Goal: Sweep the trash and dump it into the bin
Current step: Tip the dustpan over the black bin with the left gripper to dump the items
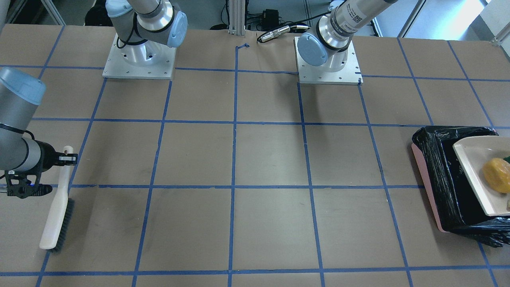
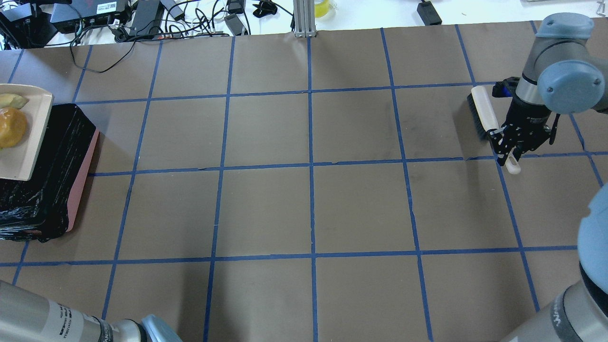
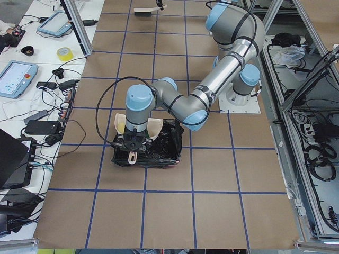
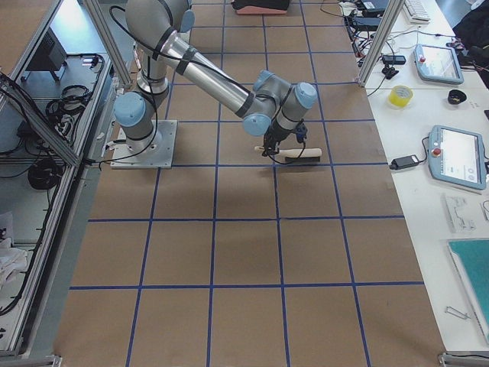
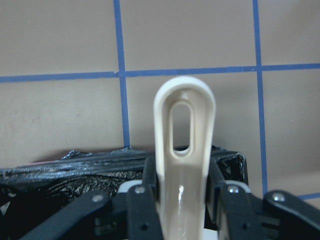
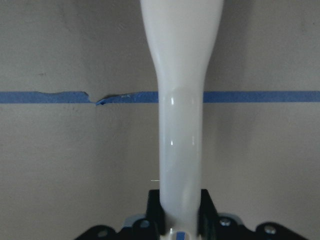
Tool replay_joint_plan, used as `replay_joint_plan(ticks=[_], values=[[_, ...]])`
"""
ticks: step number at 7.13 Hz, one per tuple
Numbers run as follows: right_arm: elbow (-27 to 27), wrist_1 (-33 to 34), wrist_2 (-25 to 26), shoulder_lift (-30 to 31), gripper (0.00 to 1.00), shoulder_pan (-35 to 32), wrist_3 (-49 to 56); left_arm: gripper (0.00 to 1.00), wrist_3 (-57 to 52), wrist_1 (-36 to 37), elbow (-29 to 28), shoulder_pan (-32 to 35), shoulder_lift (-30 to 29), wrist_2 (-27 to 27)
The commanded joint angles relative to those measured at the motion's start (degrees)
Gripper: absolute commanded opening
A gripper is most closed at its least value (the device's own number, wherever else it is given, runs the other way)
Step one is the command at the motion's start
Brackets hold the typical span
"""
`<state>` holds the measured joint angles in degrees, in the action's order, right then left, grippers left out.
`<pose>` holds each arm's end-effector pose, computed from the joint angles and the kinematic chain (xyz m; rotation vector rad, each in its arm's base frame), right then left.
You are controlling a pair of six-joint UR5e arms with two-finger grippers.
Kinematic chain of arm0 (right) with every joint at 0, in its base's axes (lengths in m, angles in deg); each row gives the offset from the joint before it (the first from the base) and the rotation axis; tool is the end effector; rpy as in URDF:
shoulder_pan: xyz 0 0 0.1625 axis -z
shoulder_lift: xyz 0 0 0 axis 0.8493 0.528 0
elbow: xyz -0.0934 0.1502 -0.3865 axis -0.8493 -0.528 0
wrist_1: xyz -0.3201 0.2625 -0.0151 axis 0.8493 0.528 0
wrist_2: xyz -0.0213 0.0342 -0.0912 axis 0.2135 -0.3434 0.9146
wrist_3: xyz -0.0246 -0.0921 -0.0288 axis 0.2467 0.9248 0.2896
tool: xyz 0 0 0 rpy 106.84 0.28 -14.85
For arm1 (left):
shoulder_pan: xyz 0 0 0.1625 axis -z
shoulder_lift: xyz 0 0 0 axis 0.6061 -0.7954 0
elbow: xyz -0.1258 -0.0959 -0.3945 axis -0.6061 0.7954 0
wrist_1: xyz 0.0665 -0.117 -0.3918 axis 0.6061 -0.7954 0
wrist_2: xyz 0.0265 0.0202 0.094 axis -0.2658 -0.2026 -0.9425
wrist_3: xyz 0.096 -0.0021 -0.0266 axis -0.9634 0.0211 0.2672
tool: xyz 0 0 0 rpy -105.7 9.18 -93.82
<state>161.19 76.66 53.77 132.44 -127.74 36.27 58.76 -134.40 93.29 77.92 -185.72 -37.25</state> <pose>-0.0877 -0.5714 0.2276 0.0149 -3.0465 -0.5460 0.4491 -0.5600 0.3941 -2.1067 2.2338 -0.4571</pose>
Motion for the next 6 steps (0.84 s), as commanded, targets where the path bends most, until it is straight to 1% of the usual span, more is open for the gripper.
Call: replay_joint_plan(ticks=[1, 2, 3, 4, 5, 6], values=[[-0.1, 0.0, -0.1, -0.3, 0.13, 0.0, -0.3, 0.0, -4.7, 6.7, -0.3, -0.7, -2.5, 1.4], [-0.1, 0.0, -0.2, -0.4, 0.19, 0.0, -0.1, 0.0, -7.0, 8.1, -0.3, -0.7, -3.2, 3.8], [-0.2, 0.0, -0.2, -0.5, 0.37, 0.0, -0.2, 0.0, -7.5, 10.3, -0.4, -0.7, -3.4, 4.1], [-0.5, 0.5, -0.3, -0.6, 0.72, 0.0, -0.4, 0.0, -13.3, 14.1, 1.0, -0.6, -2.0, 9.1], [-0.4, 0.5, -0.2, -0.6, 0.93, 0.0, -0.4, 0.0, -16.9, 17.3, 2.7, -0.7, -1.4, 13.6], [-0.5, 0.5, -0.4, -0.5, 0.96, 0.0, -0.4, 0.0, -17.7, 17.8, 4.0, -1.2, -1.1, 14.7]])
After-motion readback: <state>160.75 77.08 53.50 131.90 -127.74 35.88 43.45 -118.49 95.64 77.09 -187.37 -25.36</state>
